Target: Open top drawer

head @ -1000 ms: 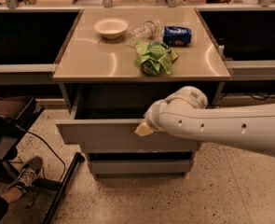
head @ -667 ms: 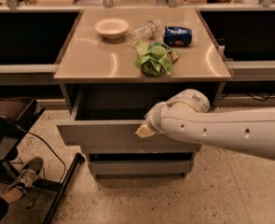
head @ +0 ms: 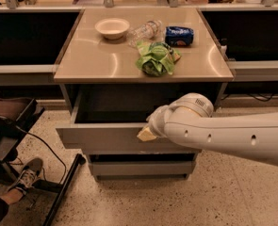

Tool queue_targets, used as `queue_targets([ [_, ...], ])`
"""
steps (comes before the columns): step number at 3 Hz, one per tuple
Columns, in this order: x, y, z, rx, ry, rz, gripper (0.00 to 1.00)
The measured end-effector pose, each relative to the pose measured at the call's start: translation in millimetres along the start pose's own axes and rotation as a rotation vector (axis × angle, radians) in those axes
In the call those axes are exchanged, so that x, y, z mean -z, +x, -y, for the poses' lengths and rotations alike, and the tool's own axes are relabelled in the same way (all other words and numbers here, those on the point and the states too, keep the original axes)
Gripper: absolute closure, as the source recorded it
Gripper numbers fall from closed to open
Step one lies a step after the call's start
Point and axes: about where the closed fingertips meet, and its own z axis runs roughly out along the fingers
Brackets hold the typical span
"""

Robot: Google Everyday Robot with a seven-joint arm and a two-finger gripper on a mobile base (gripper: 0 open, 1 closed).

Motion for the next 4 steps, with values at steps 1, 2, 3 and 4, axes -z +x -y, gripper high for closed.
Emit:
queue_targets([
  [1,5.4,0.3,-1.8,-0.001,0.006,0.011,1.0],
  [2,5.9,0.2,-2.4,-0.001,0.006,0.012,1.0],
  [3,11.1,6.5,-7.8,-0.002,0.007,0.014,1.0],
  [4,11.6,6.3,-8.4,-0.002,0.007,0.014,1.0],
])
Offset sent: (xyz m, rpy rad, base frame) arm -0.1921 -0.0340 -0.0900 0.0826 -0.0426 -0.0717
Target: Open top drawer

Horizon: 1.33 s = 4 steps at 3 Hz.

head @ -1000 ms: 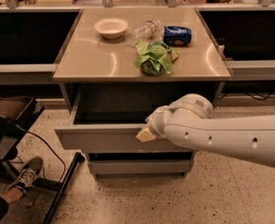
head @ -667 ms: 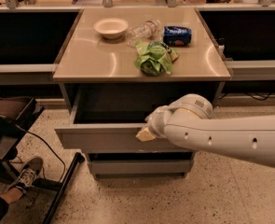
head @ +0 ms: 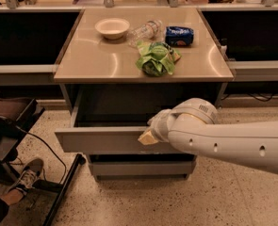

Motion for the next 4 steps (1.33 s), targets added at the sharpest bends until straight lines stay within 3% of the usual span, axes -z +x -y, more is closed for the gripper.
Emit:
queue_targets([
  [4,9.5,6.6,-9.3,-0.012,0.002,0.005,1.0],
])
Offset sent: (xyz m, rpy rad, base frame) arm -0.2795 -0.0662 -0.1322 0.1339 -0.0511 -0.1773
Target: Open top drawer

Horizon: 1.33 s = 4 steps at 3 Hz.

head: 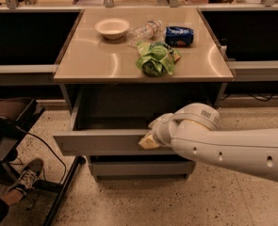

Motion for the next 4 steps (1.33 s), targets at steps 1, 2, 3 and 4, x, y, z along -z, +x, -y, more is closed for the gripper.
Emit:
queue_targets([
  [1,7.9,-1.5,-4.1,0.005,0.004,0.018,1.0],
  [2,15.4,7.0,-7.3,-0.008,0.007,0.021,1.0],
  [3,21.9,10.5,-9.4,-0.015,0.011,0.022,1.0],
  [4,21.9,10.5,-9.4,-0.015,0.011,0.022,1.0],
])
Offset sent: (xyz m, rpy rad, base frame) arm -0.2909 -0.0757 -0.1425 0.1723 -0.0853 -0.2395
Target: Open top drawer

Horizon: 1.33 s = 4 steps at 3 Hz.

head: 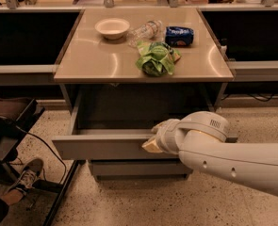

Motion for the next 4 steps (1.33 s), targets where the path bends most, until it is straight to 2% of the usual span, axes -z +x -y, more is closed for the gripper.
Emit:
queue_targets([
  [4,12.2,6.1,-9.4,-0.001,0.002,0.004,1.0],
])
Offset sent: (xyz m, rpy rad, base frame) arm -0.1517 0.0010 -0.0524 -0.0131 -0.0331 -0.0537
